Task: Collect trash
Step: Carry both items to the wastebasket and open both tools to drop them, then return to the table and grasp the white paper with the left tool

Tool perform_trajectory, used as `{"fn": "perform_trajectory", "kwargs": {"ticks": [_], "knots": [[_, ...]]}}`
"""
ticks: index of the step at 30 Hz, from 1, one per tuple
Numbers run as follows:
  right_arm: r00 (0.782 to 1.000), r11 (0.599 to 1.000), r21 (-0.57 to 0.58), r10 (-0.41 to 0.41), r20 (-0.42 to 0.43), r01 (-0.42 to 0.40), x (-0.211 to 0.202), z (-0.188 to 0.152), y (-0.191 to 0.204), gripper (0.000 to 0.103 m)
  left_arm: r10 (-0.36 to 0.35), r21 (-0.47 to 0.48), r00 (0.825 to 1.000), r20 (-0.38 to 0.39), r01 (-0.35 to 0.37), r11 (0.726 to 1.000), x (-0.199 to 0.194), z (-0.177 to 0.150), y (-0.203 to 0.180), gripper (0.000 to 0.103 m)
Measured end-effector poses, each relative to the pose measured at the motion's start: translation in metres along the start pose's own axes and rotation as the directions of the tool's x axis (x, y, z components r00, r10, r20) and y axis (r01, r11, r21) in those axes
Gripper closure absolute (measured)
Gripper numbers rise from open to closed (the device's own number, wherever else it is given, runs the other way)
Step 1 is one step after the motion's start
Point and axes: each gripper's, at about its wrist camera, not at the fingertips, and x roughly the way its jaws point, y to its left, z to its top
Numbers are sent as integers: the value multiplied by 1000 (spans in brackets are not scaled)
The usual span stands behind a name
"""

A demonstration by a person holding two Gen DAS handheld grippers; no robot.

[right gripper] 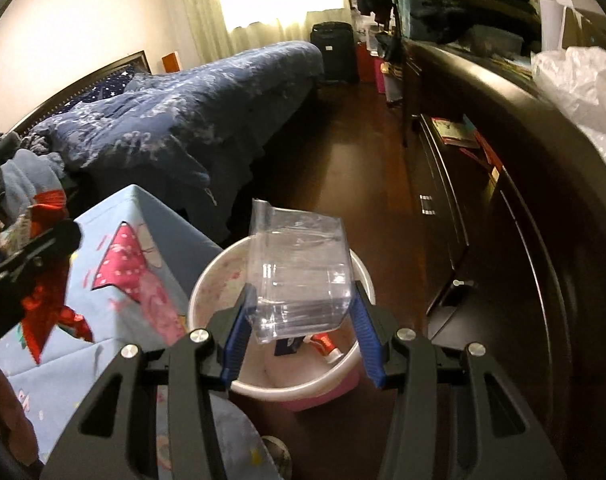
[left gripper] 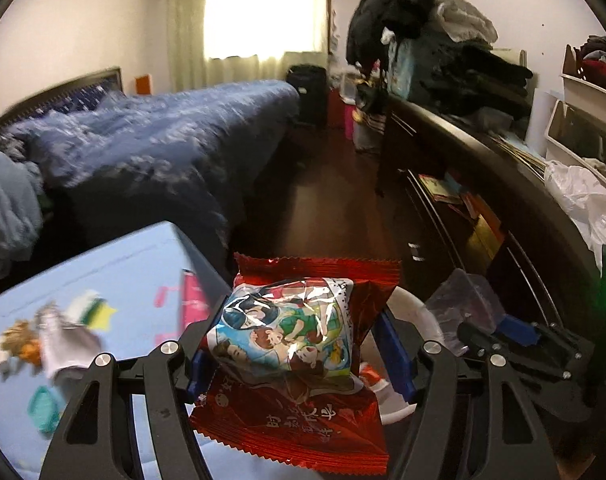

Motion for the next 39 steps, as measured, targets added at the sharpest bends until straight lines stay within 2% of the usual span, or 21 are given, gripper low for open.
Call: {"fn": "perform_trajectory", "kwargs": {"ticks": [5, 10, 15, 18, 26, 33, 35, 39], "knots": [[999, 1000, 8, -10, -35, 10, 28, -2, -8, 55, -20, -32, 997, -74, 17, 999, 48, 5, -6, 34], [998, 1000, -2, -14, -65, 13, 47, -7, -8, 55, -11, -18, 992, -127, 8, 1000, 83, 6, -17, 32], [997, 999, -33, -30, -67, 28, 60, -11, -5, 52, -13, -19, 987, -158, 10, 1000, 103, 5, -24, 16], [997, 999, -36, -29, -66, 27, 64, -12, -4, 43, -9, -30, 988, -154, 4, 1000, 106, 6, -23, 10], [998, 999, -38, -25, -63, 23, 63, -11, -3, 39, -20, -97, 990, -137, 7, 995, 100, 11, -5, 7], [999, 998, -59, -5, -47, 2, 47, -10, 11, 38, -15, -137, 993, -114, 0, 991, 74, 13, 14, 6], [999, 997, -68, 18, -39, -21, 38, -8, 21, 34, 2, -142, 994, -105, -17, 990, 64, 12, 21, 5], [996, 989, -120, 84, -20, -86, 19, -4, 53, 33, 88, -148, 994, -67, -97, 984, 31, 6, 47, 4]]}}
